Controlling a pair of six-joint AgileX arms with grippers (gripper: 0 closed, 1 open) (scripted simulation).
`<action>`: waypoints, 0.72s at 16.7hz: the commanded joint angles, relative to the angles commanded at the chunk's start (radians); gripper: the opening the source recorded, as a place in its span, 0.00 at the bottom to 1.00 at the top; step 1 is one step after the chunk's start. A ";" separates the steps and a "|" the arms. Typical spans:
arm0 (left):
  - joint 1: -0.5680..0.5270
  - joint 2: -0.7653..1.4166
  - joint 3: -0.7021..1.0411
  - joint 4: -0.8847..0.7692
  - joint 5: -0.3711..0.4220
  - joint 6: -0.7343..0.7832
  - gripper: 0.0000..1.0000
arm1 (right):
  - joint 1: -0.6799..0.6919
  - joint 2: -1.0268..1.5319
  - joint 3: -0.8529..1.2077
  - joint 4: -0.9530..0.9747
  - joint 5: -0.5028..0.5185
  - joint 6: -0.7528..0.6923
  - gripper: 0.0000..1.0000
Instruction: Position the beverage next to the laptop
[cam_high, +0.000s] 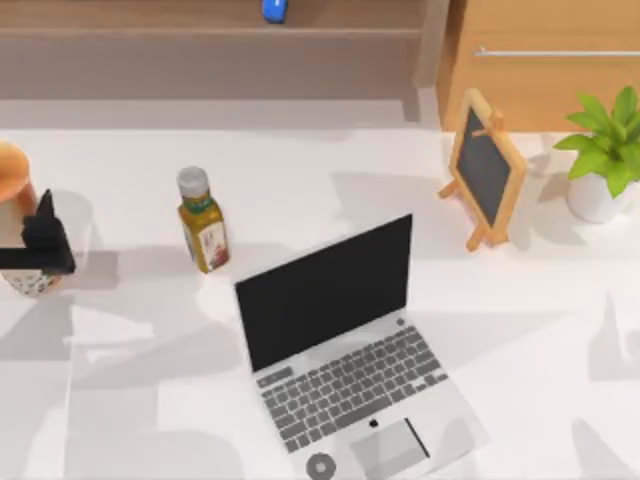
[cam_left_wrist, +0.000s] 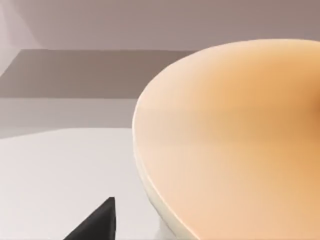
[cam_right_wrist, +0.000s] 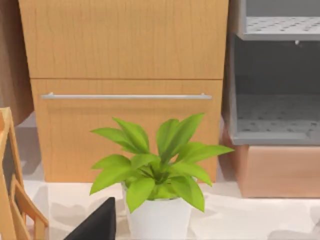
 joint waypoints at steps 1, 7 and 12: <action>0.000 0.000 0.000 0.000 0.000 0.000 1.00 | 0.000 0.000 0.000 0.000 0.000 0.000 1.00; 0.000 0.000 0.000 0.000 0.000 0.000 0.70 | 0.000 0.000 0.000 0.000 0.000 0.000 1.00; 0.000 0.000 0.000 0.000 0.000 0.000 0.32 | 0.000 0.000 0.000 0.000 0.000 0.000 1.00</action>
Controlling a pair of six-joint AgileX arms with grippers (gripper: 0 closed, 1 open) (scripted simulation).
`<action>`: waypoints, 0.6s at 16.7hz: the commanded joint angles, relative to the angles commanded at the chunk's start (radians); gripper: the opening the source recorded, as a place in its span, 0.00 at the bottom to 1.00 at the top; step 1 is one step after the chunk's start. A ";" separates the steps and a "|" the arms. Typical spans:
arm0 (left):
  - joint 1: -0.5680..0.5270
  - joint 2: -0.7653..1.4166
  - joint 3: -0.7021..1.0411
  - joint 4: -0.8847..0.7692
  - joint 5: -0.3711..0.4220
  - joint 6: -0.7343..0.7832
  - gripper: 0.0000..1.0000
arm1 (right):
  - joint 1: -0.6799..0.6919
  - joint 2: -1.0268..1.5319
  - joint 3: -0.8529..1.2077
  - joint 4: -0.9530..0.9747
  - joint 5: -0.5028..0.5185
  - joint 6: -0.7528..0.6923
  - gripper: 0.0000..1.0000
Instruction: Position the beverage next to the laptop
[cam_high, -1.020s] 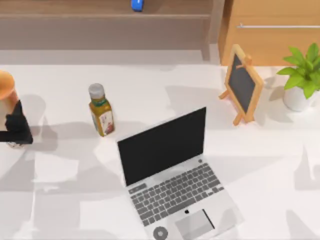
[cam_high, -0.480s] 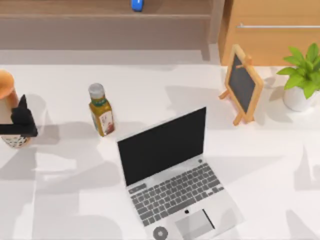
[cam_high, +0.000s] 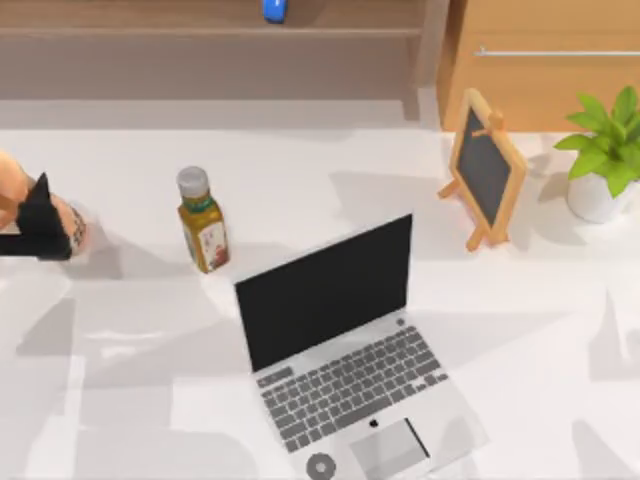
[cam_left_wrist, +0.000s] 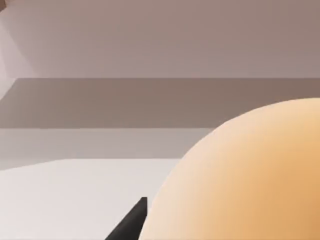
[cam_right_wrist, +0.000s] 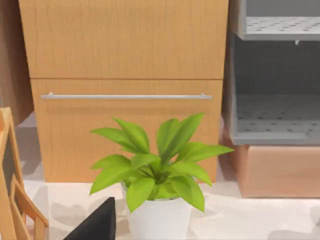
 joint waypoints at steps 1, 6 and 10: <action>0.000 0.000 0.000 0.000 0.000 0.000 0.25 | 0.000 0.000 0.000 0.000 0.000 0.000 1.00; 0.000 0.000 0.000 0.000 0.000 0.000 0.00 | 0.000 0.000 0.000 0.000 0.000 0.000 1.00; 0.000 0.000 0.000 0.000 0.000 0.000 0.00 | 0.000 0.000 0.000 0.000 0.000 0.000 1.00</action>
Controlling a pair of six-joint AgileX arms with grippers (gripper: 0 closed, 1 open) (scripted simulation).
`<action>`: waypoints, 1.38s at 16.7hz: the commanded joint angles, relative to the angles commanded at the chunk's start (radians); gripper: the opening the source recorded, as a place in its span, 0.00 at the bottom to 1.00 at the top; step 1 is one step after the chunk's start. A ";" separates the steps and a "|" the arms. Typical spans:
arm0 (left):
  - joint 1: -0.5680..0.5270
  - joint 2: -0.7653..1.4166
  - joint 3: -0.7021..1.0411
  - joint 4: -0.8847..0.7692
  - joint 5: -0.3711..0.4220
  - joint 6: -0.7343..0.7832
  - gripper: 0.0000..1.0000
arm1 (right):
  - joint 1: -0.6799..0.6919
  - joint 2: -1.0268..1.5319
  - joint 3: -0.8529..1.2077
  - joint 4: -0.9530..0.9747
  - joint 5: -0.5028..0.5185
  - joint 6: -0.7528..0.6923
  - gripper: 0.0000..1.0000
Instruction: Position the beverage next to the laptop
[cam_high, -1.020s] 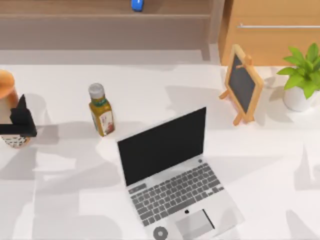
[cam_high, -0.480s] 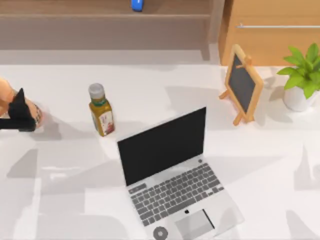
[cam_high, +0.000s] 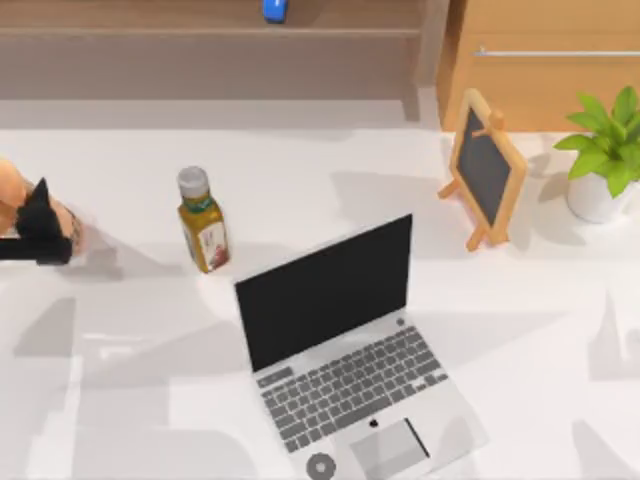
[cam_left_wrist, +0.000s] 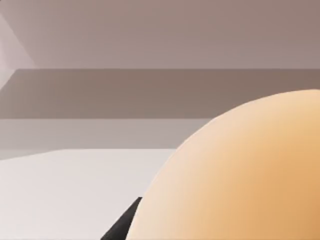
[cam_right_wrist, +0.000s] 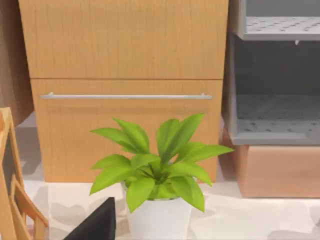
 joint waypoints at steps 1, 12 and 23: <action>0.000 0.000 0.000 0.000 0.000 0.000 0.00 | 0.000 0.000 0.000 0.000 0.000 0.000 1.00; -0.008 -0.087 0.016 -0.080 -0.001 0.002 0.00 | 0.000 0.000 0.000 0.000 0.000 0.000 1.00; -0.493 -0.091 0.505 -0.566 -0.263 -0.162 0.00 | 0.000 0.000 0.000 0.000 0.000 0.000 1.00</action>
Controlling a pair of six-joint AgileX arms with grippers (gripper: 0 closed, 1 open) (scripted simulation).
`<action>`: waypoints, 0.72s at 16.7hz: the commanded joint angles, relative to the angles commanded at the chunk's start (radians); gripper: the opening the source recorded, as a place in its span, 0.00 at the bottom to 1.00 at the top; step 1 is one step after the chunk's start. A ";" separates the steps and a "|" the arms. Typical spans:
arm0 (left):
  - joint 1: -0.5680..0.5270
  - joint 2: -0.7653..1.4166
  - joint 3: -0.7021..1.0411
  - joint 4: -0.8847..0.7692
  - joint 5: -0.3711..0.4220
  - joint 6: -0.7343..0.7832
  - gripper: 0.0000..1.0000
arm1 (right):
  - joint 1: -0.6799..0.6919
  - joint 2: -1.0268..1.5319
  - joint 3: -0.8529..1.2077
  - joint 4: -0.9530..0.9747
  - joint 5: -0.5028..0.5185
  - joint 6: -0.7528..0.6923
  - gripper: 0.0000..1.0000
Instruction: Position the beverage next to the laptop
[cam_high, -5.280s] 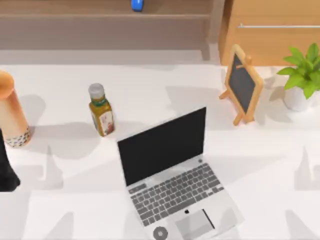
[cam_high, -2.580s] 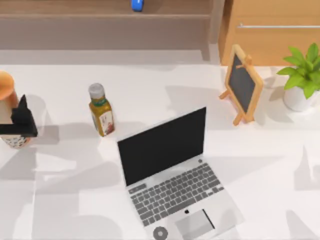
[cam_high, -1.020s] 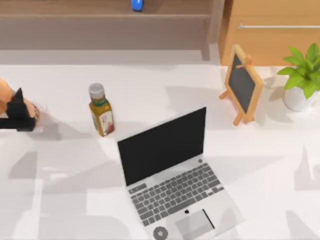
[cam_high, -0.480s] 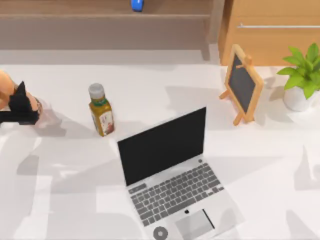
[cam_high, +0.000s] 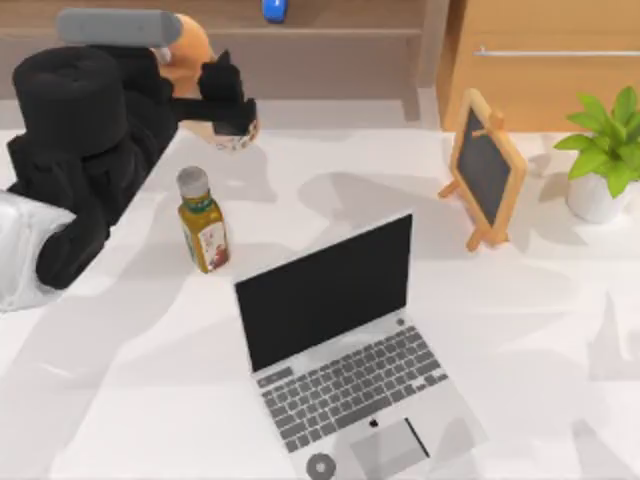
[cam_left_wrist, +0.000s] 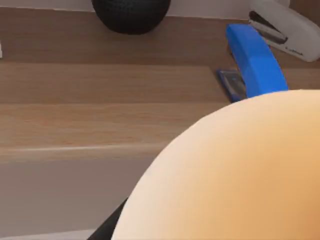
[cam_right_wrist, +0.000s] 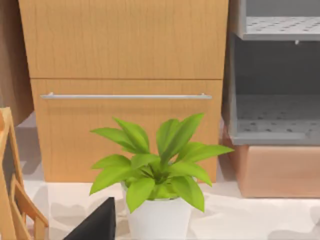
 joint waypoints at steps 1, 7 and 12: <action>-0.079 0.006 0.078 -0.085 -0.046 -0.039 0.00 | 0.000 0.000 0.000 0.000 0.000 0.000 1.00; -0.543 0.090 0.506 -0.639 -0.356 -0.345 0.00 | 0.000 0.000 0.000 0.000 0.000 0.000 1.00; -0.830 0.241 0.677 -1.039 -0.590 -0.623 0.00 | 0.000 0.000 0.000 0.000 0.000 0.000 1.00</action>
